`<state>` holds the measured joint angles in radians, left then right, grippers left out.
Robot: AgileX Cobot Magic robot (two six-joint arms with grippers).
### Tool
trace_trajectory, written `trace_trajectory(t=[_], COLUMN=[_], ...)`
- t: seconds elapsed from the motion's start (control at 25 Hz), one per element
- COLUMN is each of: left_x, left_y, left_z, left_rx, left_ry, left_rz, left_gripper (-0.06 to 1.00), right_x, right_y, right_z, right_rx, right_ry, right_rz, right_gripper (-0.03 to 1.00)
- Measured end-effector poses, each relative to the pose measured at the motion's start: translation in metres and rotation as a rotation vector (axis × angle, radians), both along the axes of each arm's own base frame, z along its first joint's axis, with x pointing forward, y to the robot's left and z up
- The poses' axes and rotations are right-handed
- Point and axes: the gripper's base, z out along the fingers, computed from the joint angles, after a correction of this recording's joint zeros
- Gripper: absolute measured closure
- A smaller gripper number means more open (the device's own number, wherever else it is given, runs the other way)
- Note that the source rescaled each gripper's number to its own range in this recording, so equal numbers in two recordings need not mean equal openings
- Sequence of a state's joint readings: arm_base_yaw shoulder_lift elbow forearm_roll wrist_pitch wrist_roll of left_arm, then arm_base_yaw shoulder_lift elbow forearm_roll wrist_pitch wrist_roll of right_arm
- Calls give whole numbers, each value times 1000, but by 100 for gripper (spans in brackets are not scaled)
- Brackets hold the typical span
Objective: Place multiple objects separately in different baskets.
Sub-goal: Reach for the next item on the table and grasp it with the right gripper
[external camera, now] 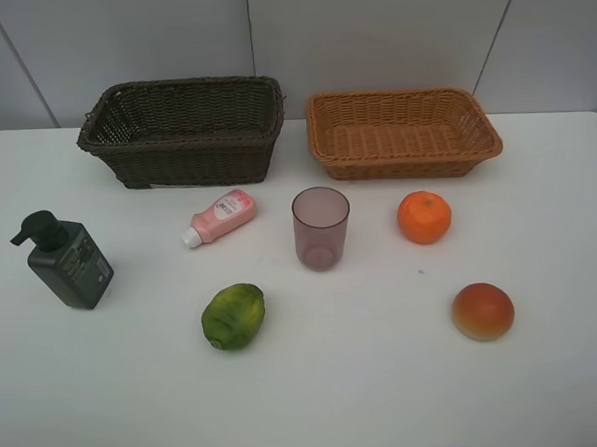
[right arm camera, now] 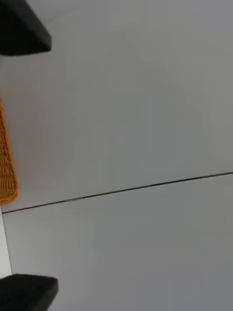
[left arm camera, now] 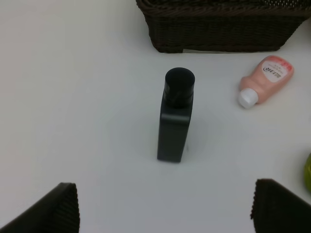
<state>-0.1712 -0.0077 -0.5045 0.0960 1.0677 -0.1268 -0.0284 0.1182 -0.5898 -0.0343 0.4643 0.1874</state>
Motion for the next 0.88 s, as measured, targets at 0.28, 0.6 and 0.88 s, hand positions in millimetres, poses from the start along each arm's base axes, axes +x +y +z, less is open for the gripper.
trace_trajectory(t=[0.28, 0.6, 0.88], left_x=[0, 0, 0], left_y=[0, 0, 0], left_z=[0, 0, 0], left_rx=[0, 0, 0], left_ry=[0, 0, 0], left_rz=[0, 0, 0], left_gripper=[3, 3, 3], right_x=[67, 124, 144], right_y=[-2, 5, 11], right_z=[-5, -21, -31], right_rx=[42, 413, 633], right_ry=[185, 307, 372], right_rz=[4, 69, 113], right_gripper=[-3, -3, -3])
